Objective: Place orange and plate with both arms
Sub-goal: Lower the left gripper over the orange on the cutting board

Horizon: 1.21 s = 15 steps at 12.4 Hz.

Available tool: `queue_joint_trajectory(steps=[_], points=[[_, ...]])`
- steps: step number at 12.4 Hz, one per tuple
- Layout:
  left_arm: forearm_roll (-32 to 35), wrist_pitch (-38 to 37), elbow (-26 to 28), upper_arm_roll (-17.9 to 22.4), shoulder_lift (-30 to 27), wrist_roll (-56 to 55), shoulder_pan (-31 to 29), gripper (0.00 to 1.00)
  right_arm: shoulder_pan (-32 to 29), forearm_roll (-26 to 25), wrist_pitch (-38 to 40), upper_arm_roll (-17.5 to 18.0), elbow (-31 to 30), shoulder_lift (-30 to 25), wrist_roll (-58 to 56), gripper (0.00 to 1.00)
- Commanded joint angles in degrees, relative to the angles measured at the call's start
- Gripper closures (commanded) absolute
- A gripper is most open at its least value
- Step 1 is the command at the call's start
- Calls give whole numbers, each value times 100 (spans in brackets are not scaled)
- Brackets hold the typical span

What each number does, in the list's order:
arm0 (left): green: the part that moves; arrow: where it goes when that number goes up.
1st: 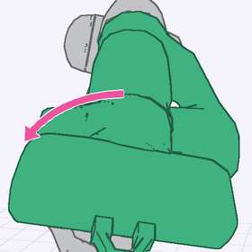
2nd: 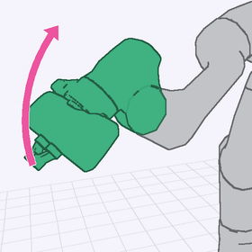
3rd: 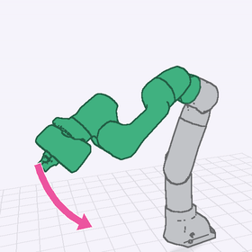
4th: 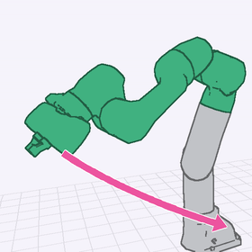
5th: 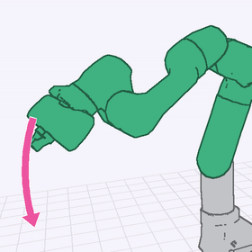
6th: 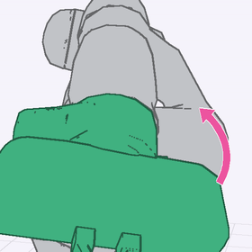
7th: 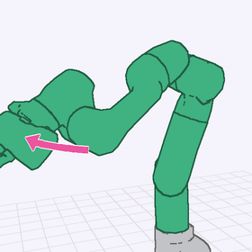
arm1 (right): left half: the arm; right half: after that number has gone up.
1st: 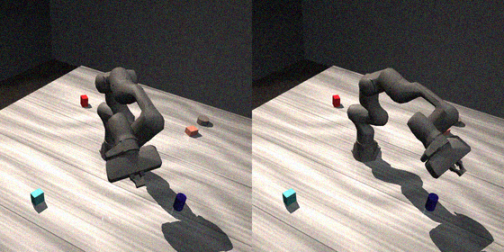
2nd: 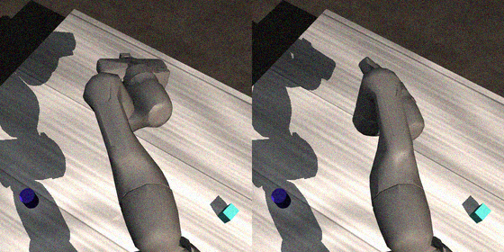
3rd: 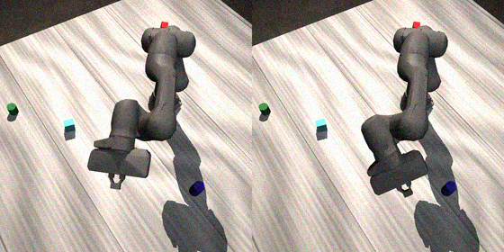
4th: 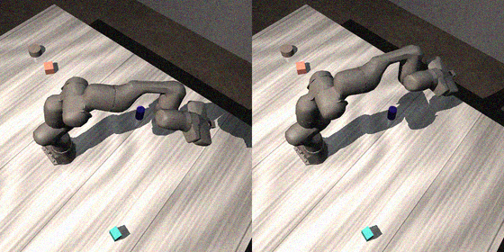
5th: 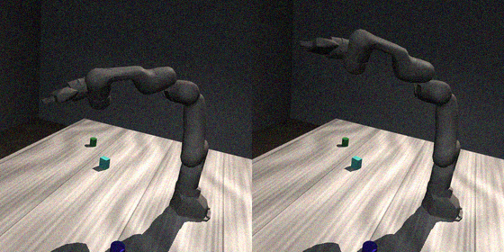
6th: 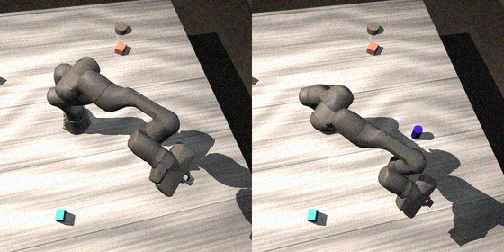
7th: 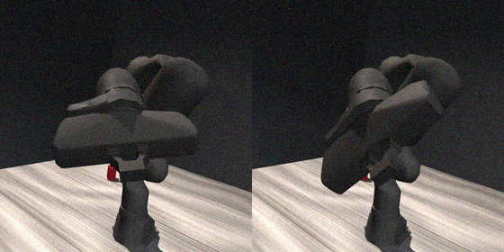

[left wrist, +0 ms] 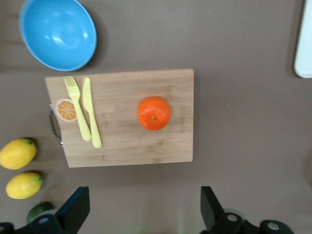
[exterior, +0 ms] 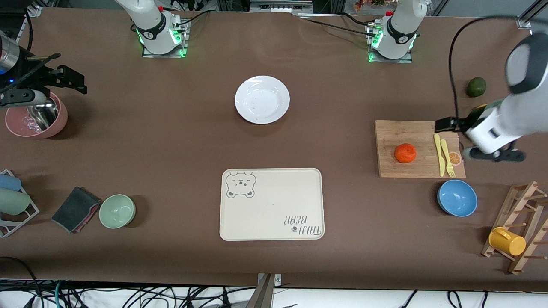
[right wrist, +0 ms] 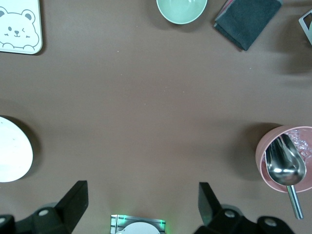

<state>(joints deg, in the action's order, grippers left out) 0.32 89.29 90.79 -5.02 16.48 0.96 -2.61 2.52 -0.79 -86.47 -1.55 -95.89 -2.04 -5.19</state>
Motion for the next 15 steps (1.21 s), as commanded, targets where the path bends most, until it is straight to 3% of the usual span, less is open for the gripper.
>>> queue_joint_trajectory(steps=[1, 3, 6, 15], points=[[-111, 516, -36, 36, 855, 71, 208, 0, -15, 70, 69, 14, 70, 2, -17, 0], [-111, 1193, 314, 27, 1199, 80, 200, 0, -15, 70, 68, 14, 70, 2, -17, 0], [-119, 1933, 1071, 27, 1156, 80, 182, 0, -15, 70, 68, 14, 70, 2, -17, 0], [-58, 1960, 1037, 62, 1393, 369, 86, 0, -15, 70, 68, 14, 70, 2, -17, 0]])
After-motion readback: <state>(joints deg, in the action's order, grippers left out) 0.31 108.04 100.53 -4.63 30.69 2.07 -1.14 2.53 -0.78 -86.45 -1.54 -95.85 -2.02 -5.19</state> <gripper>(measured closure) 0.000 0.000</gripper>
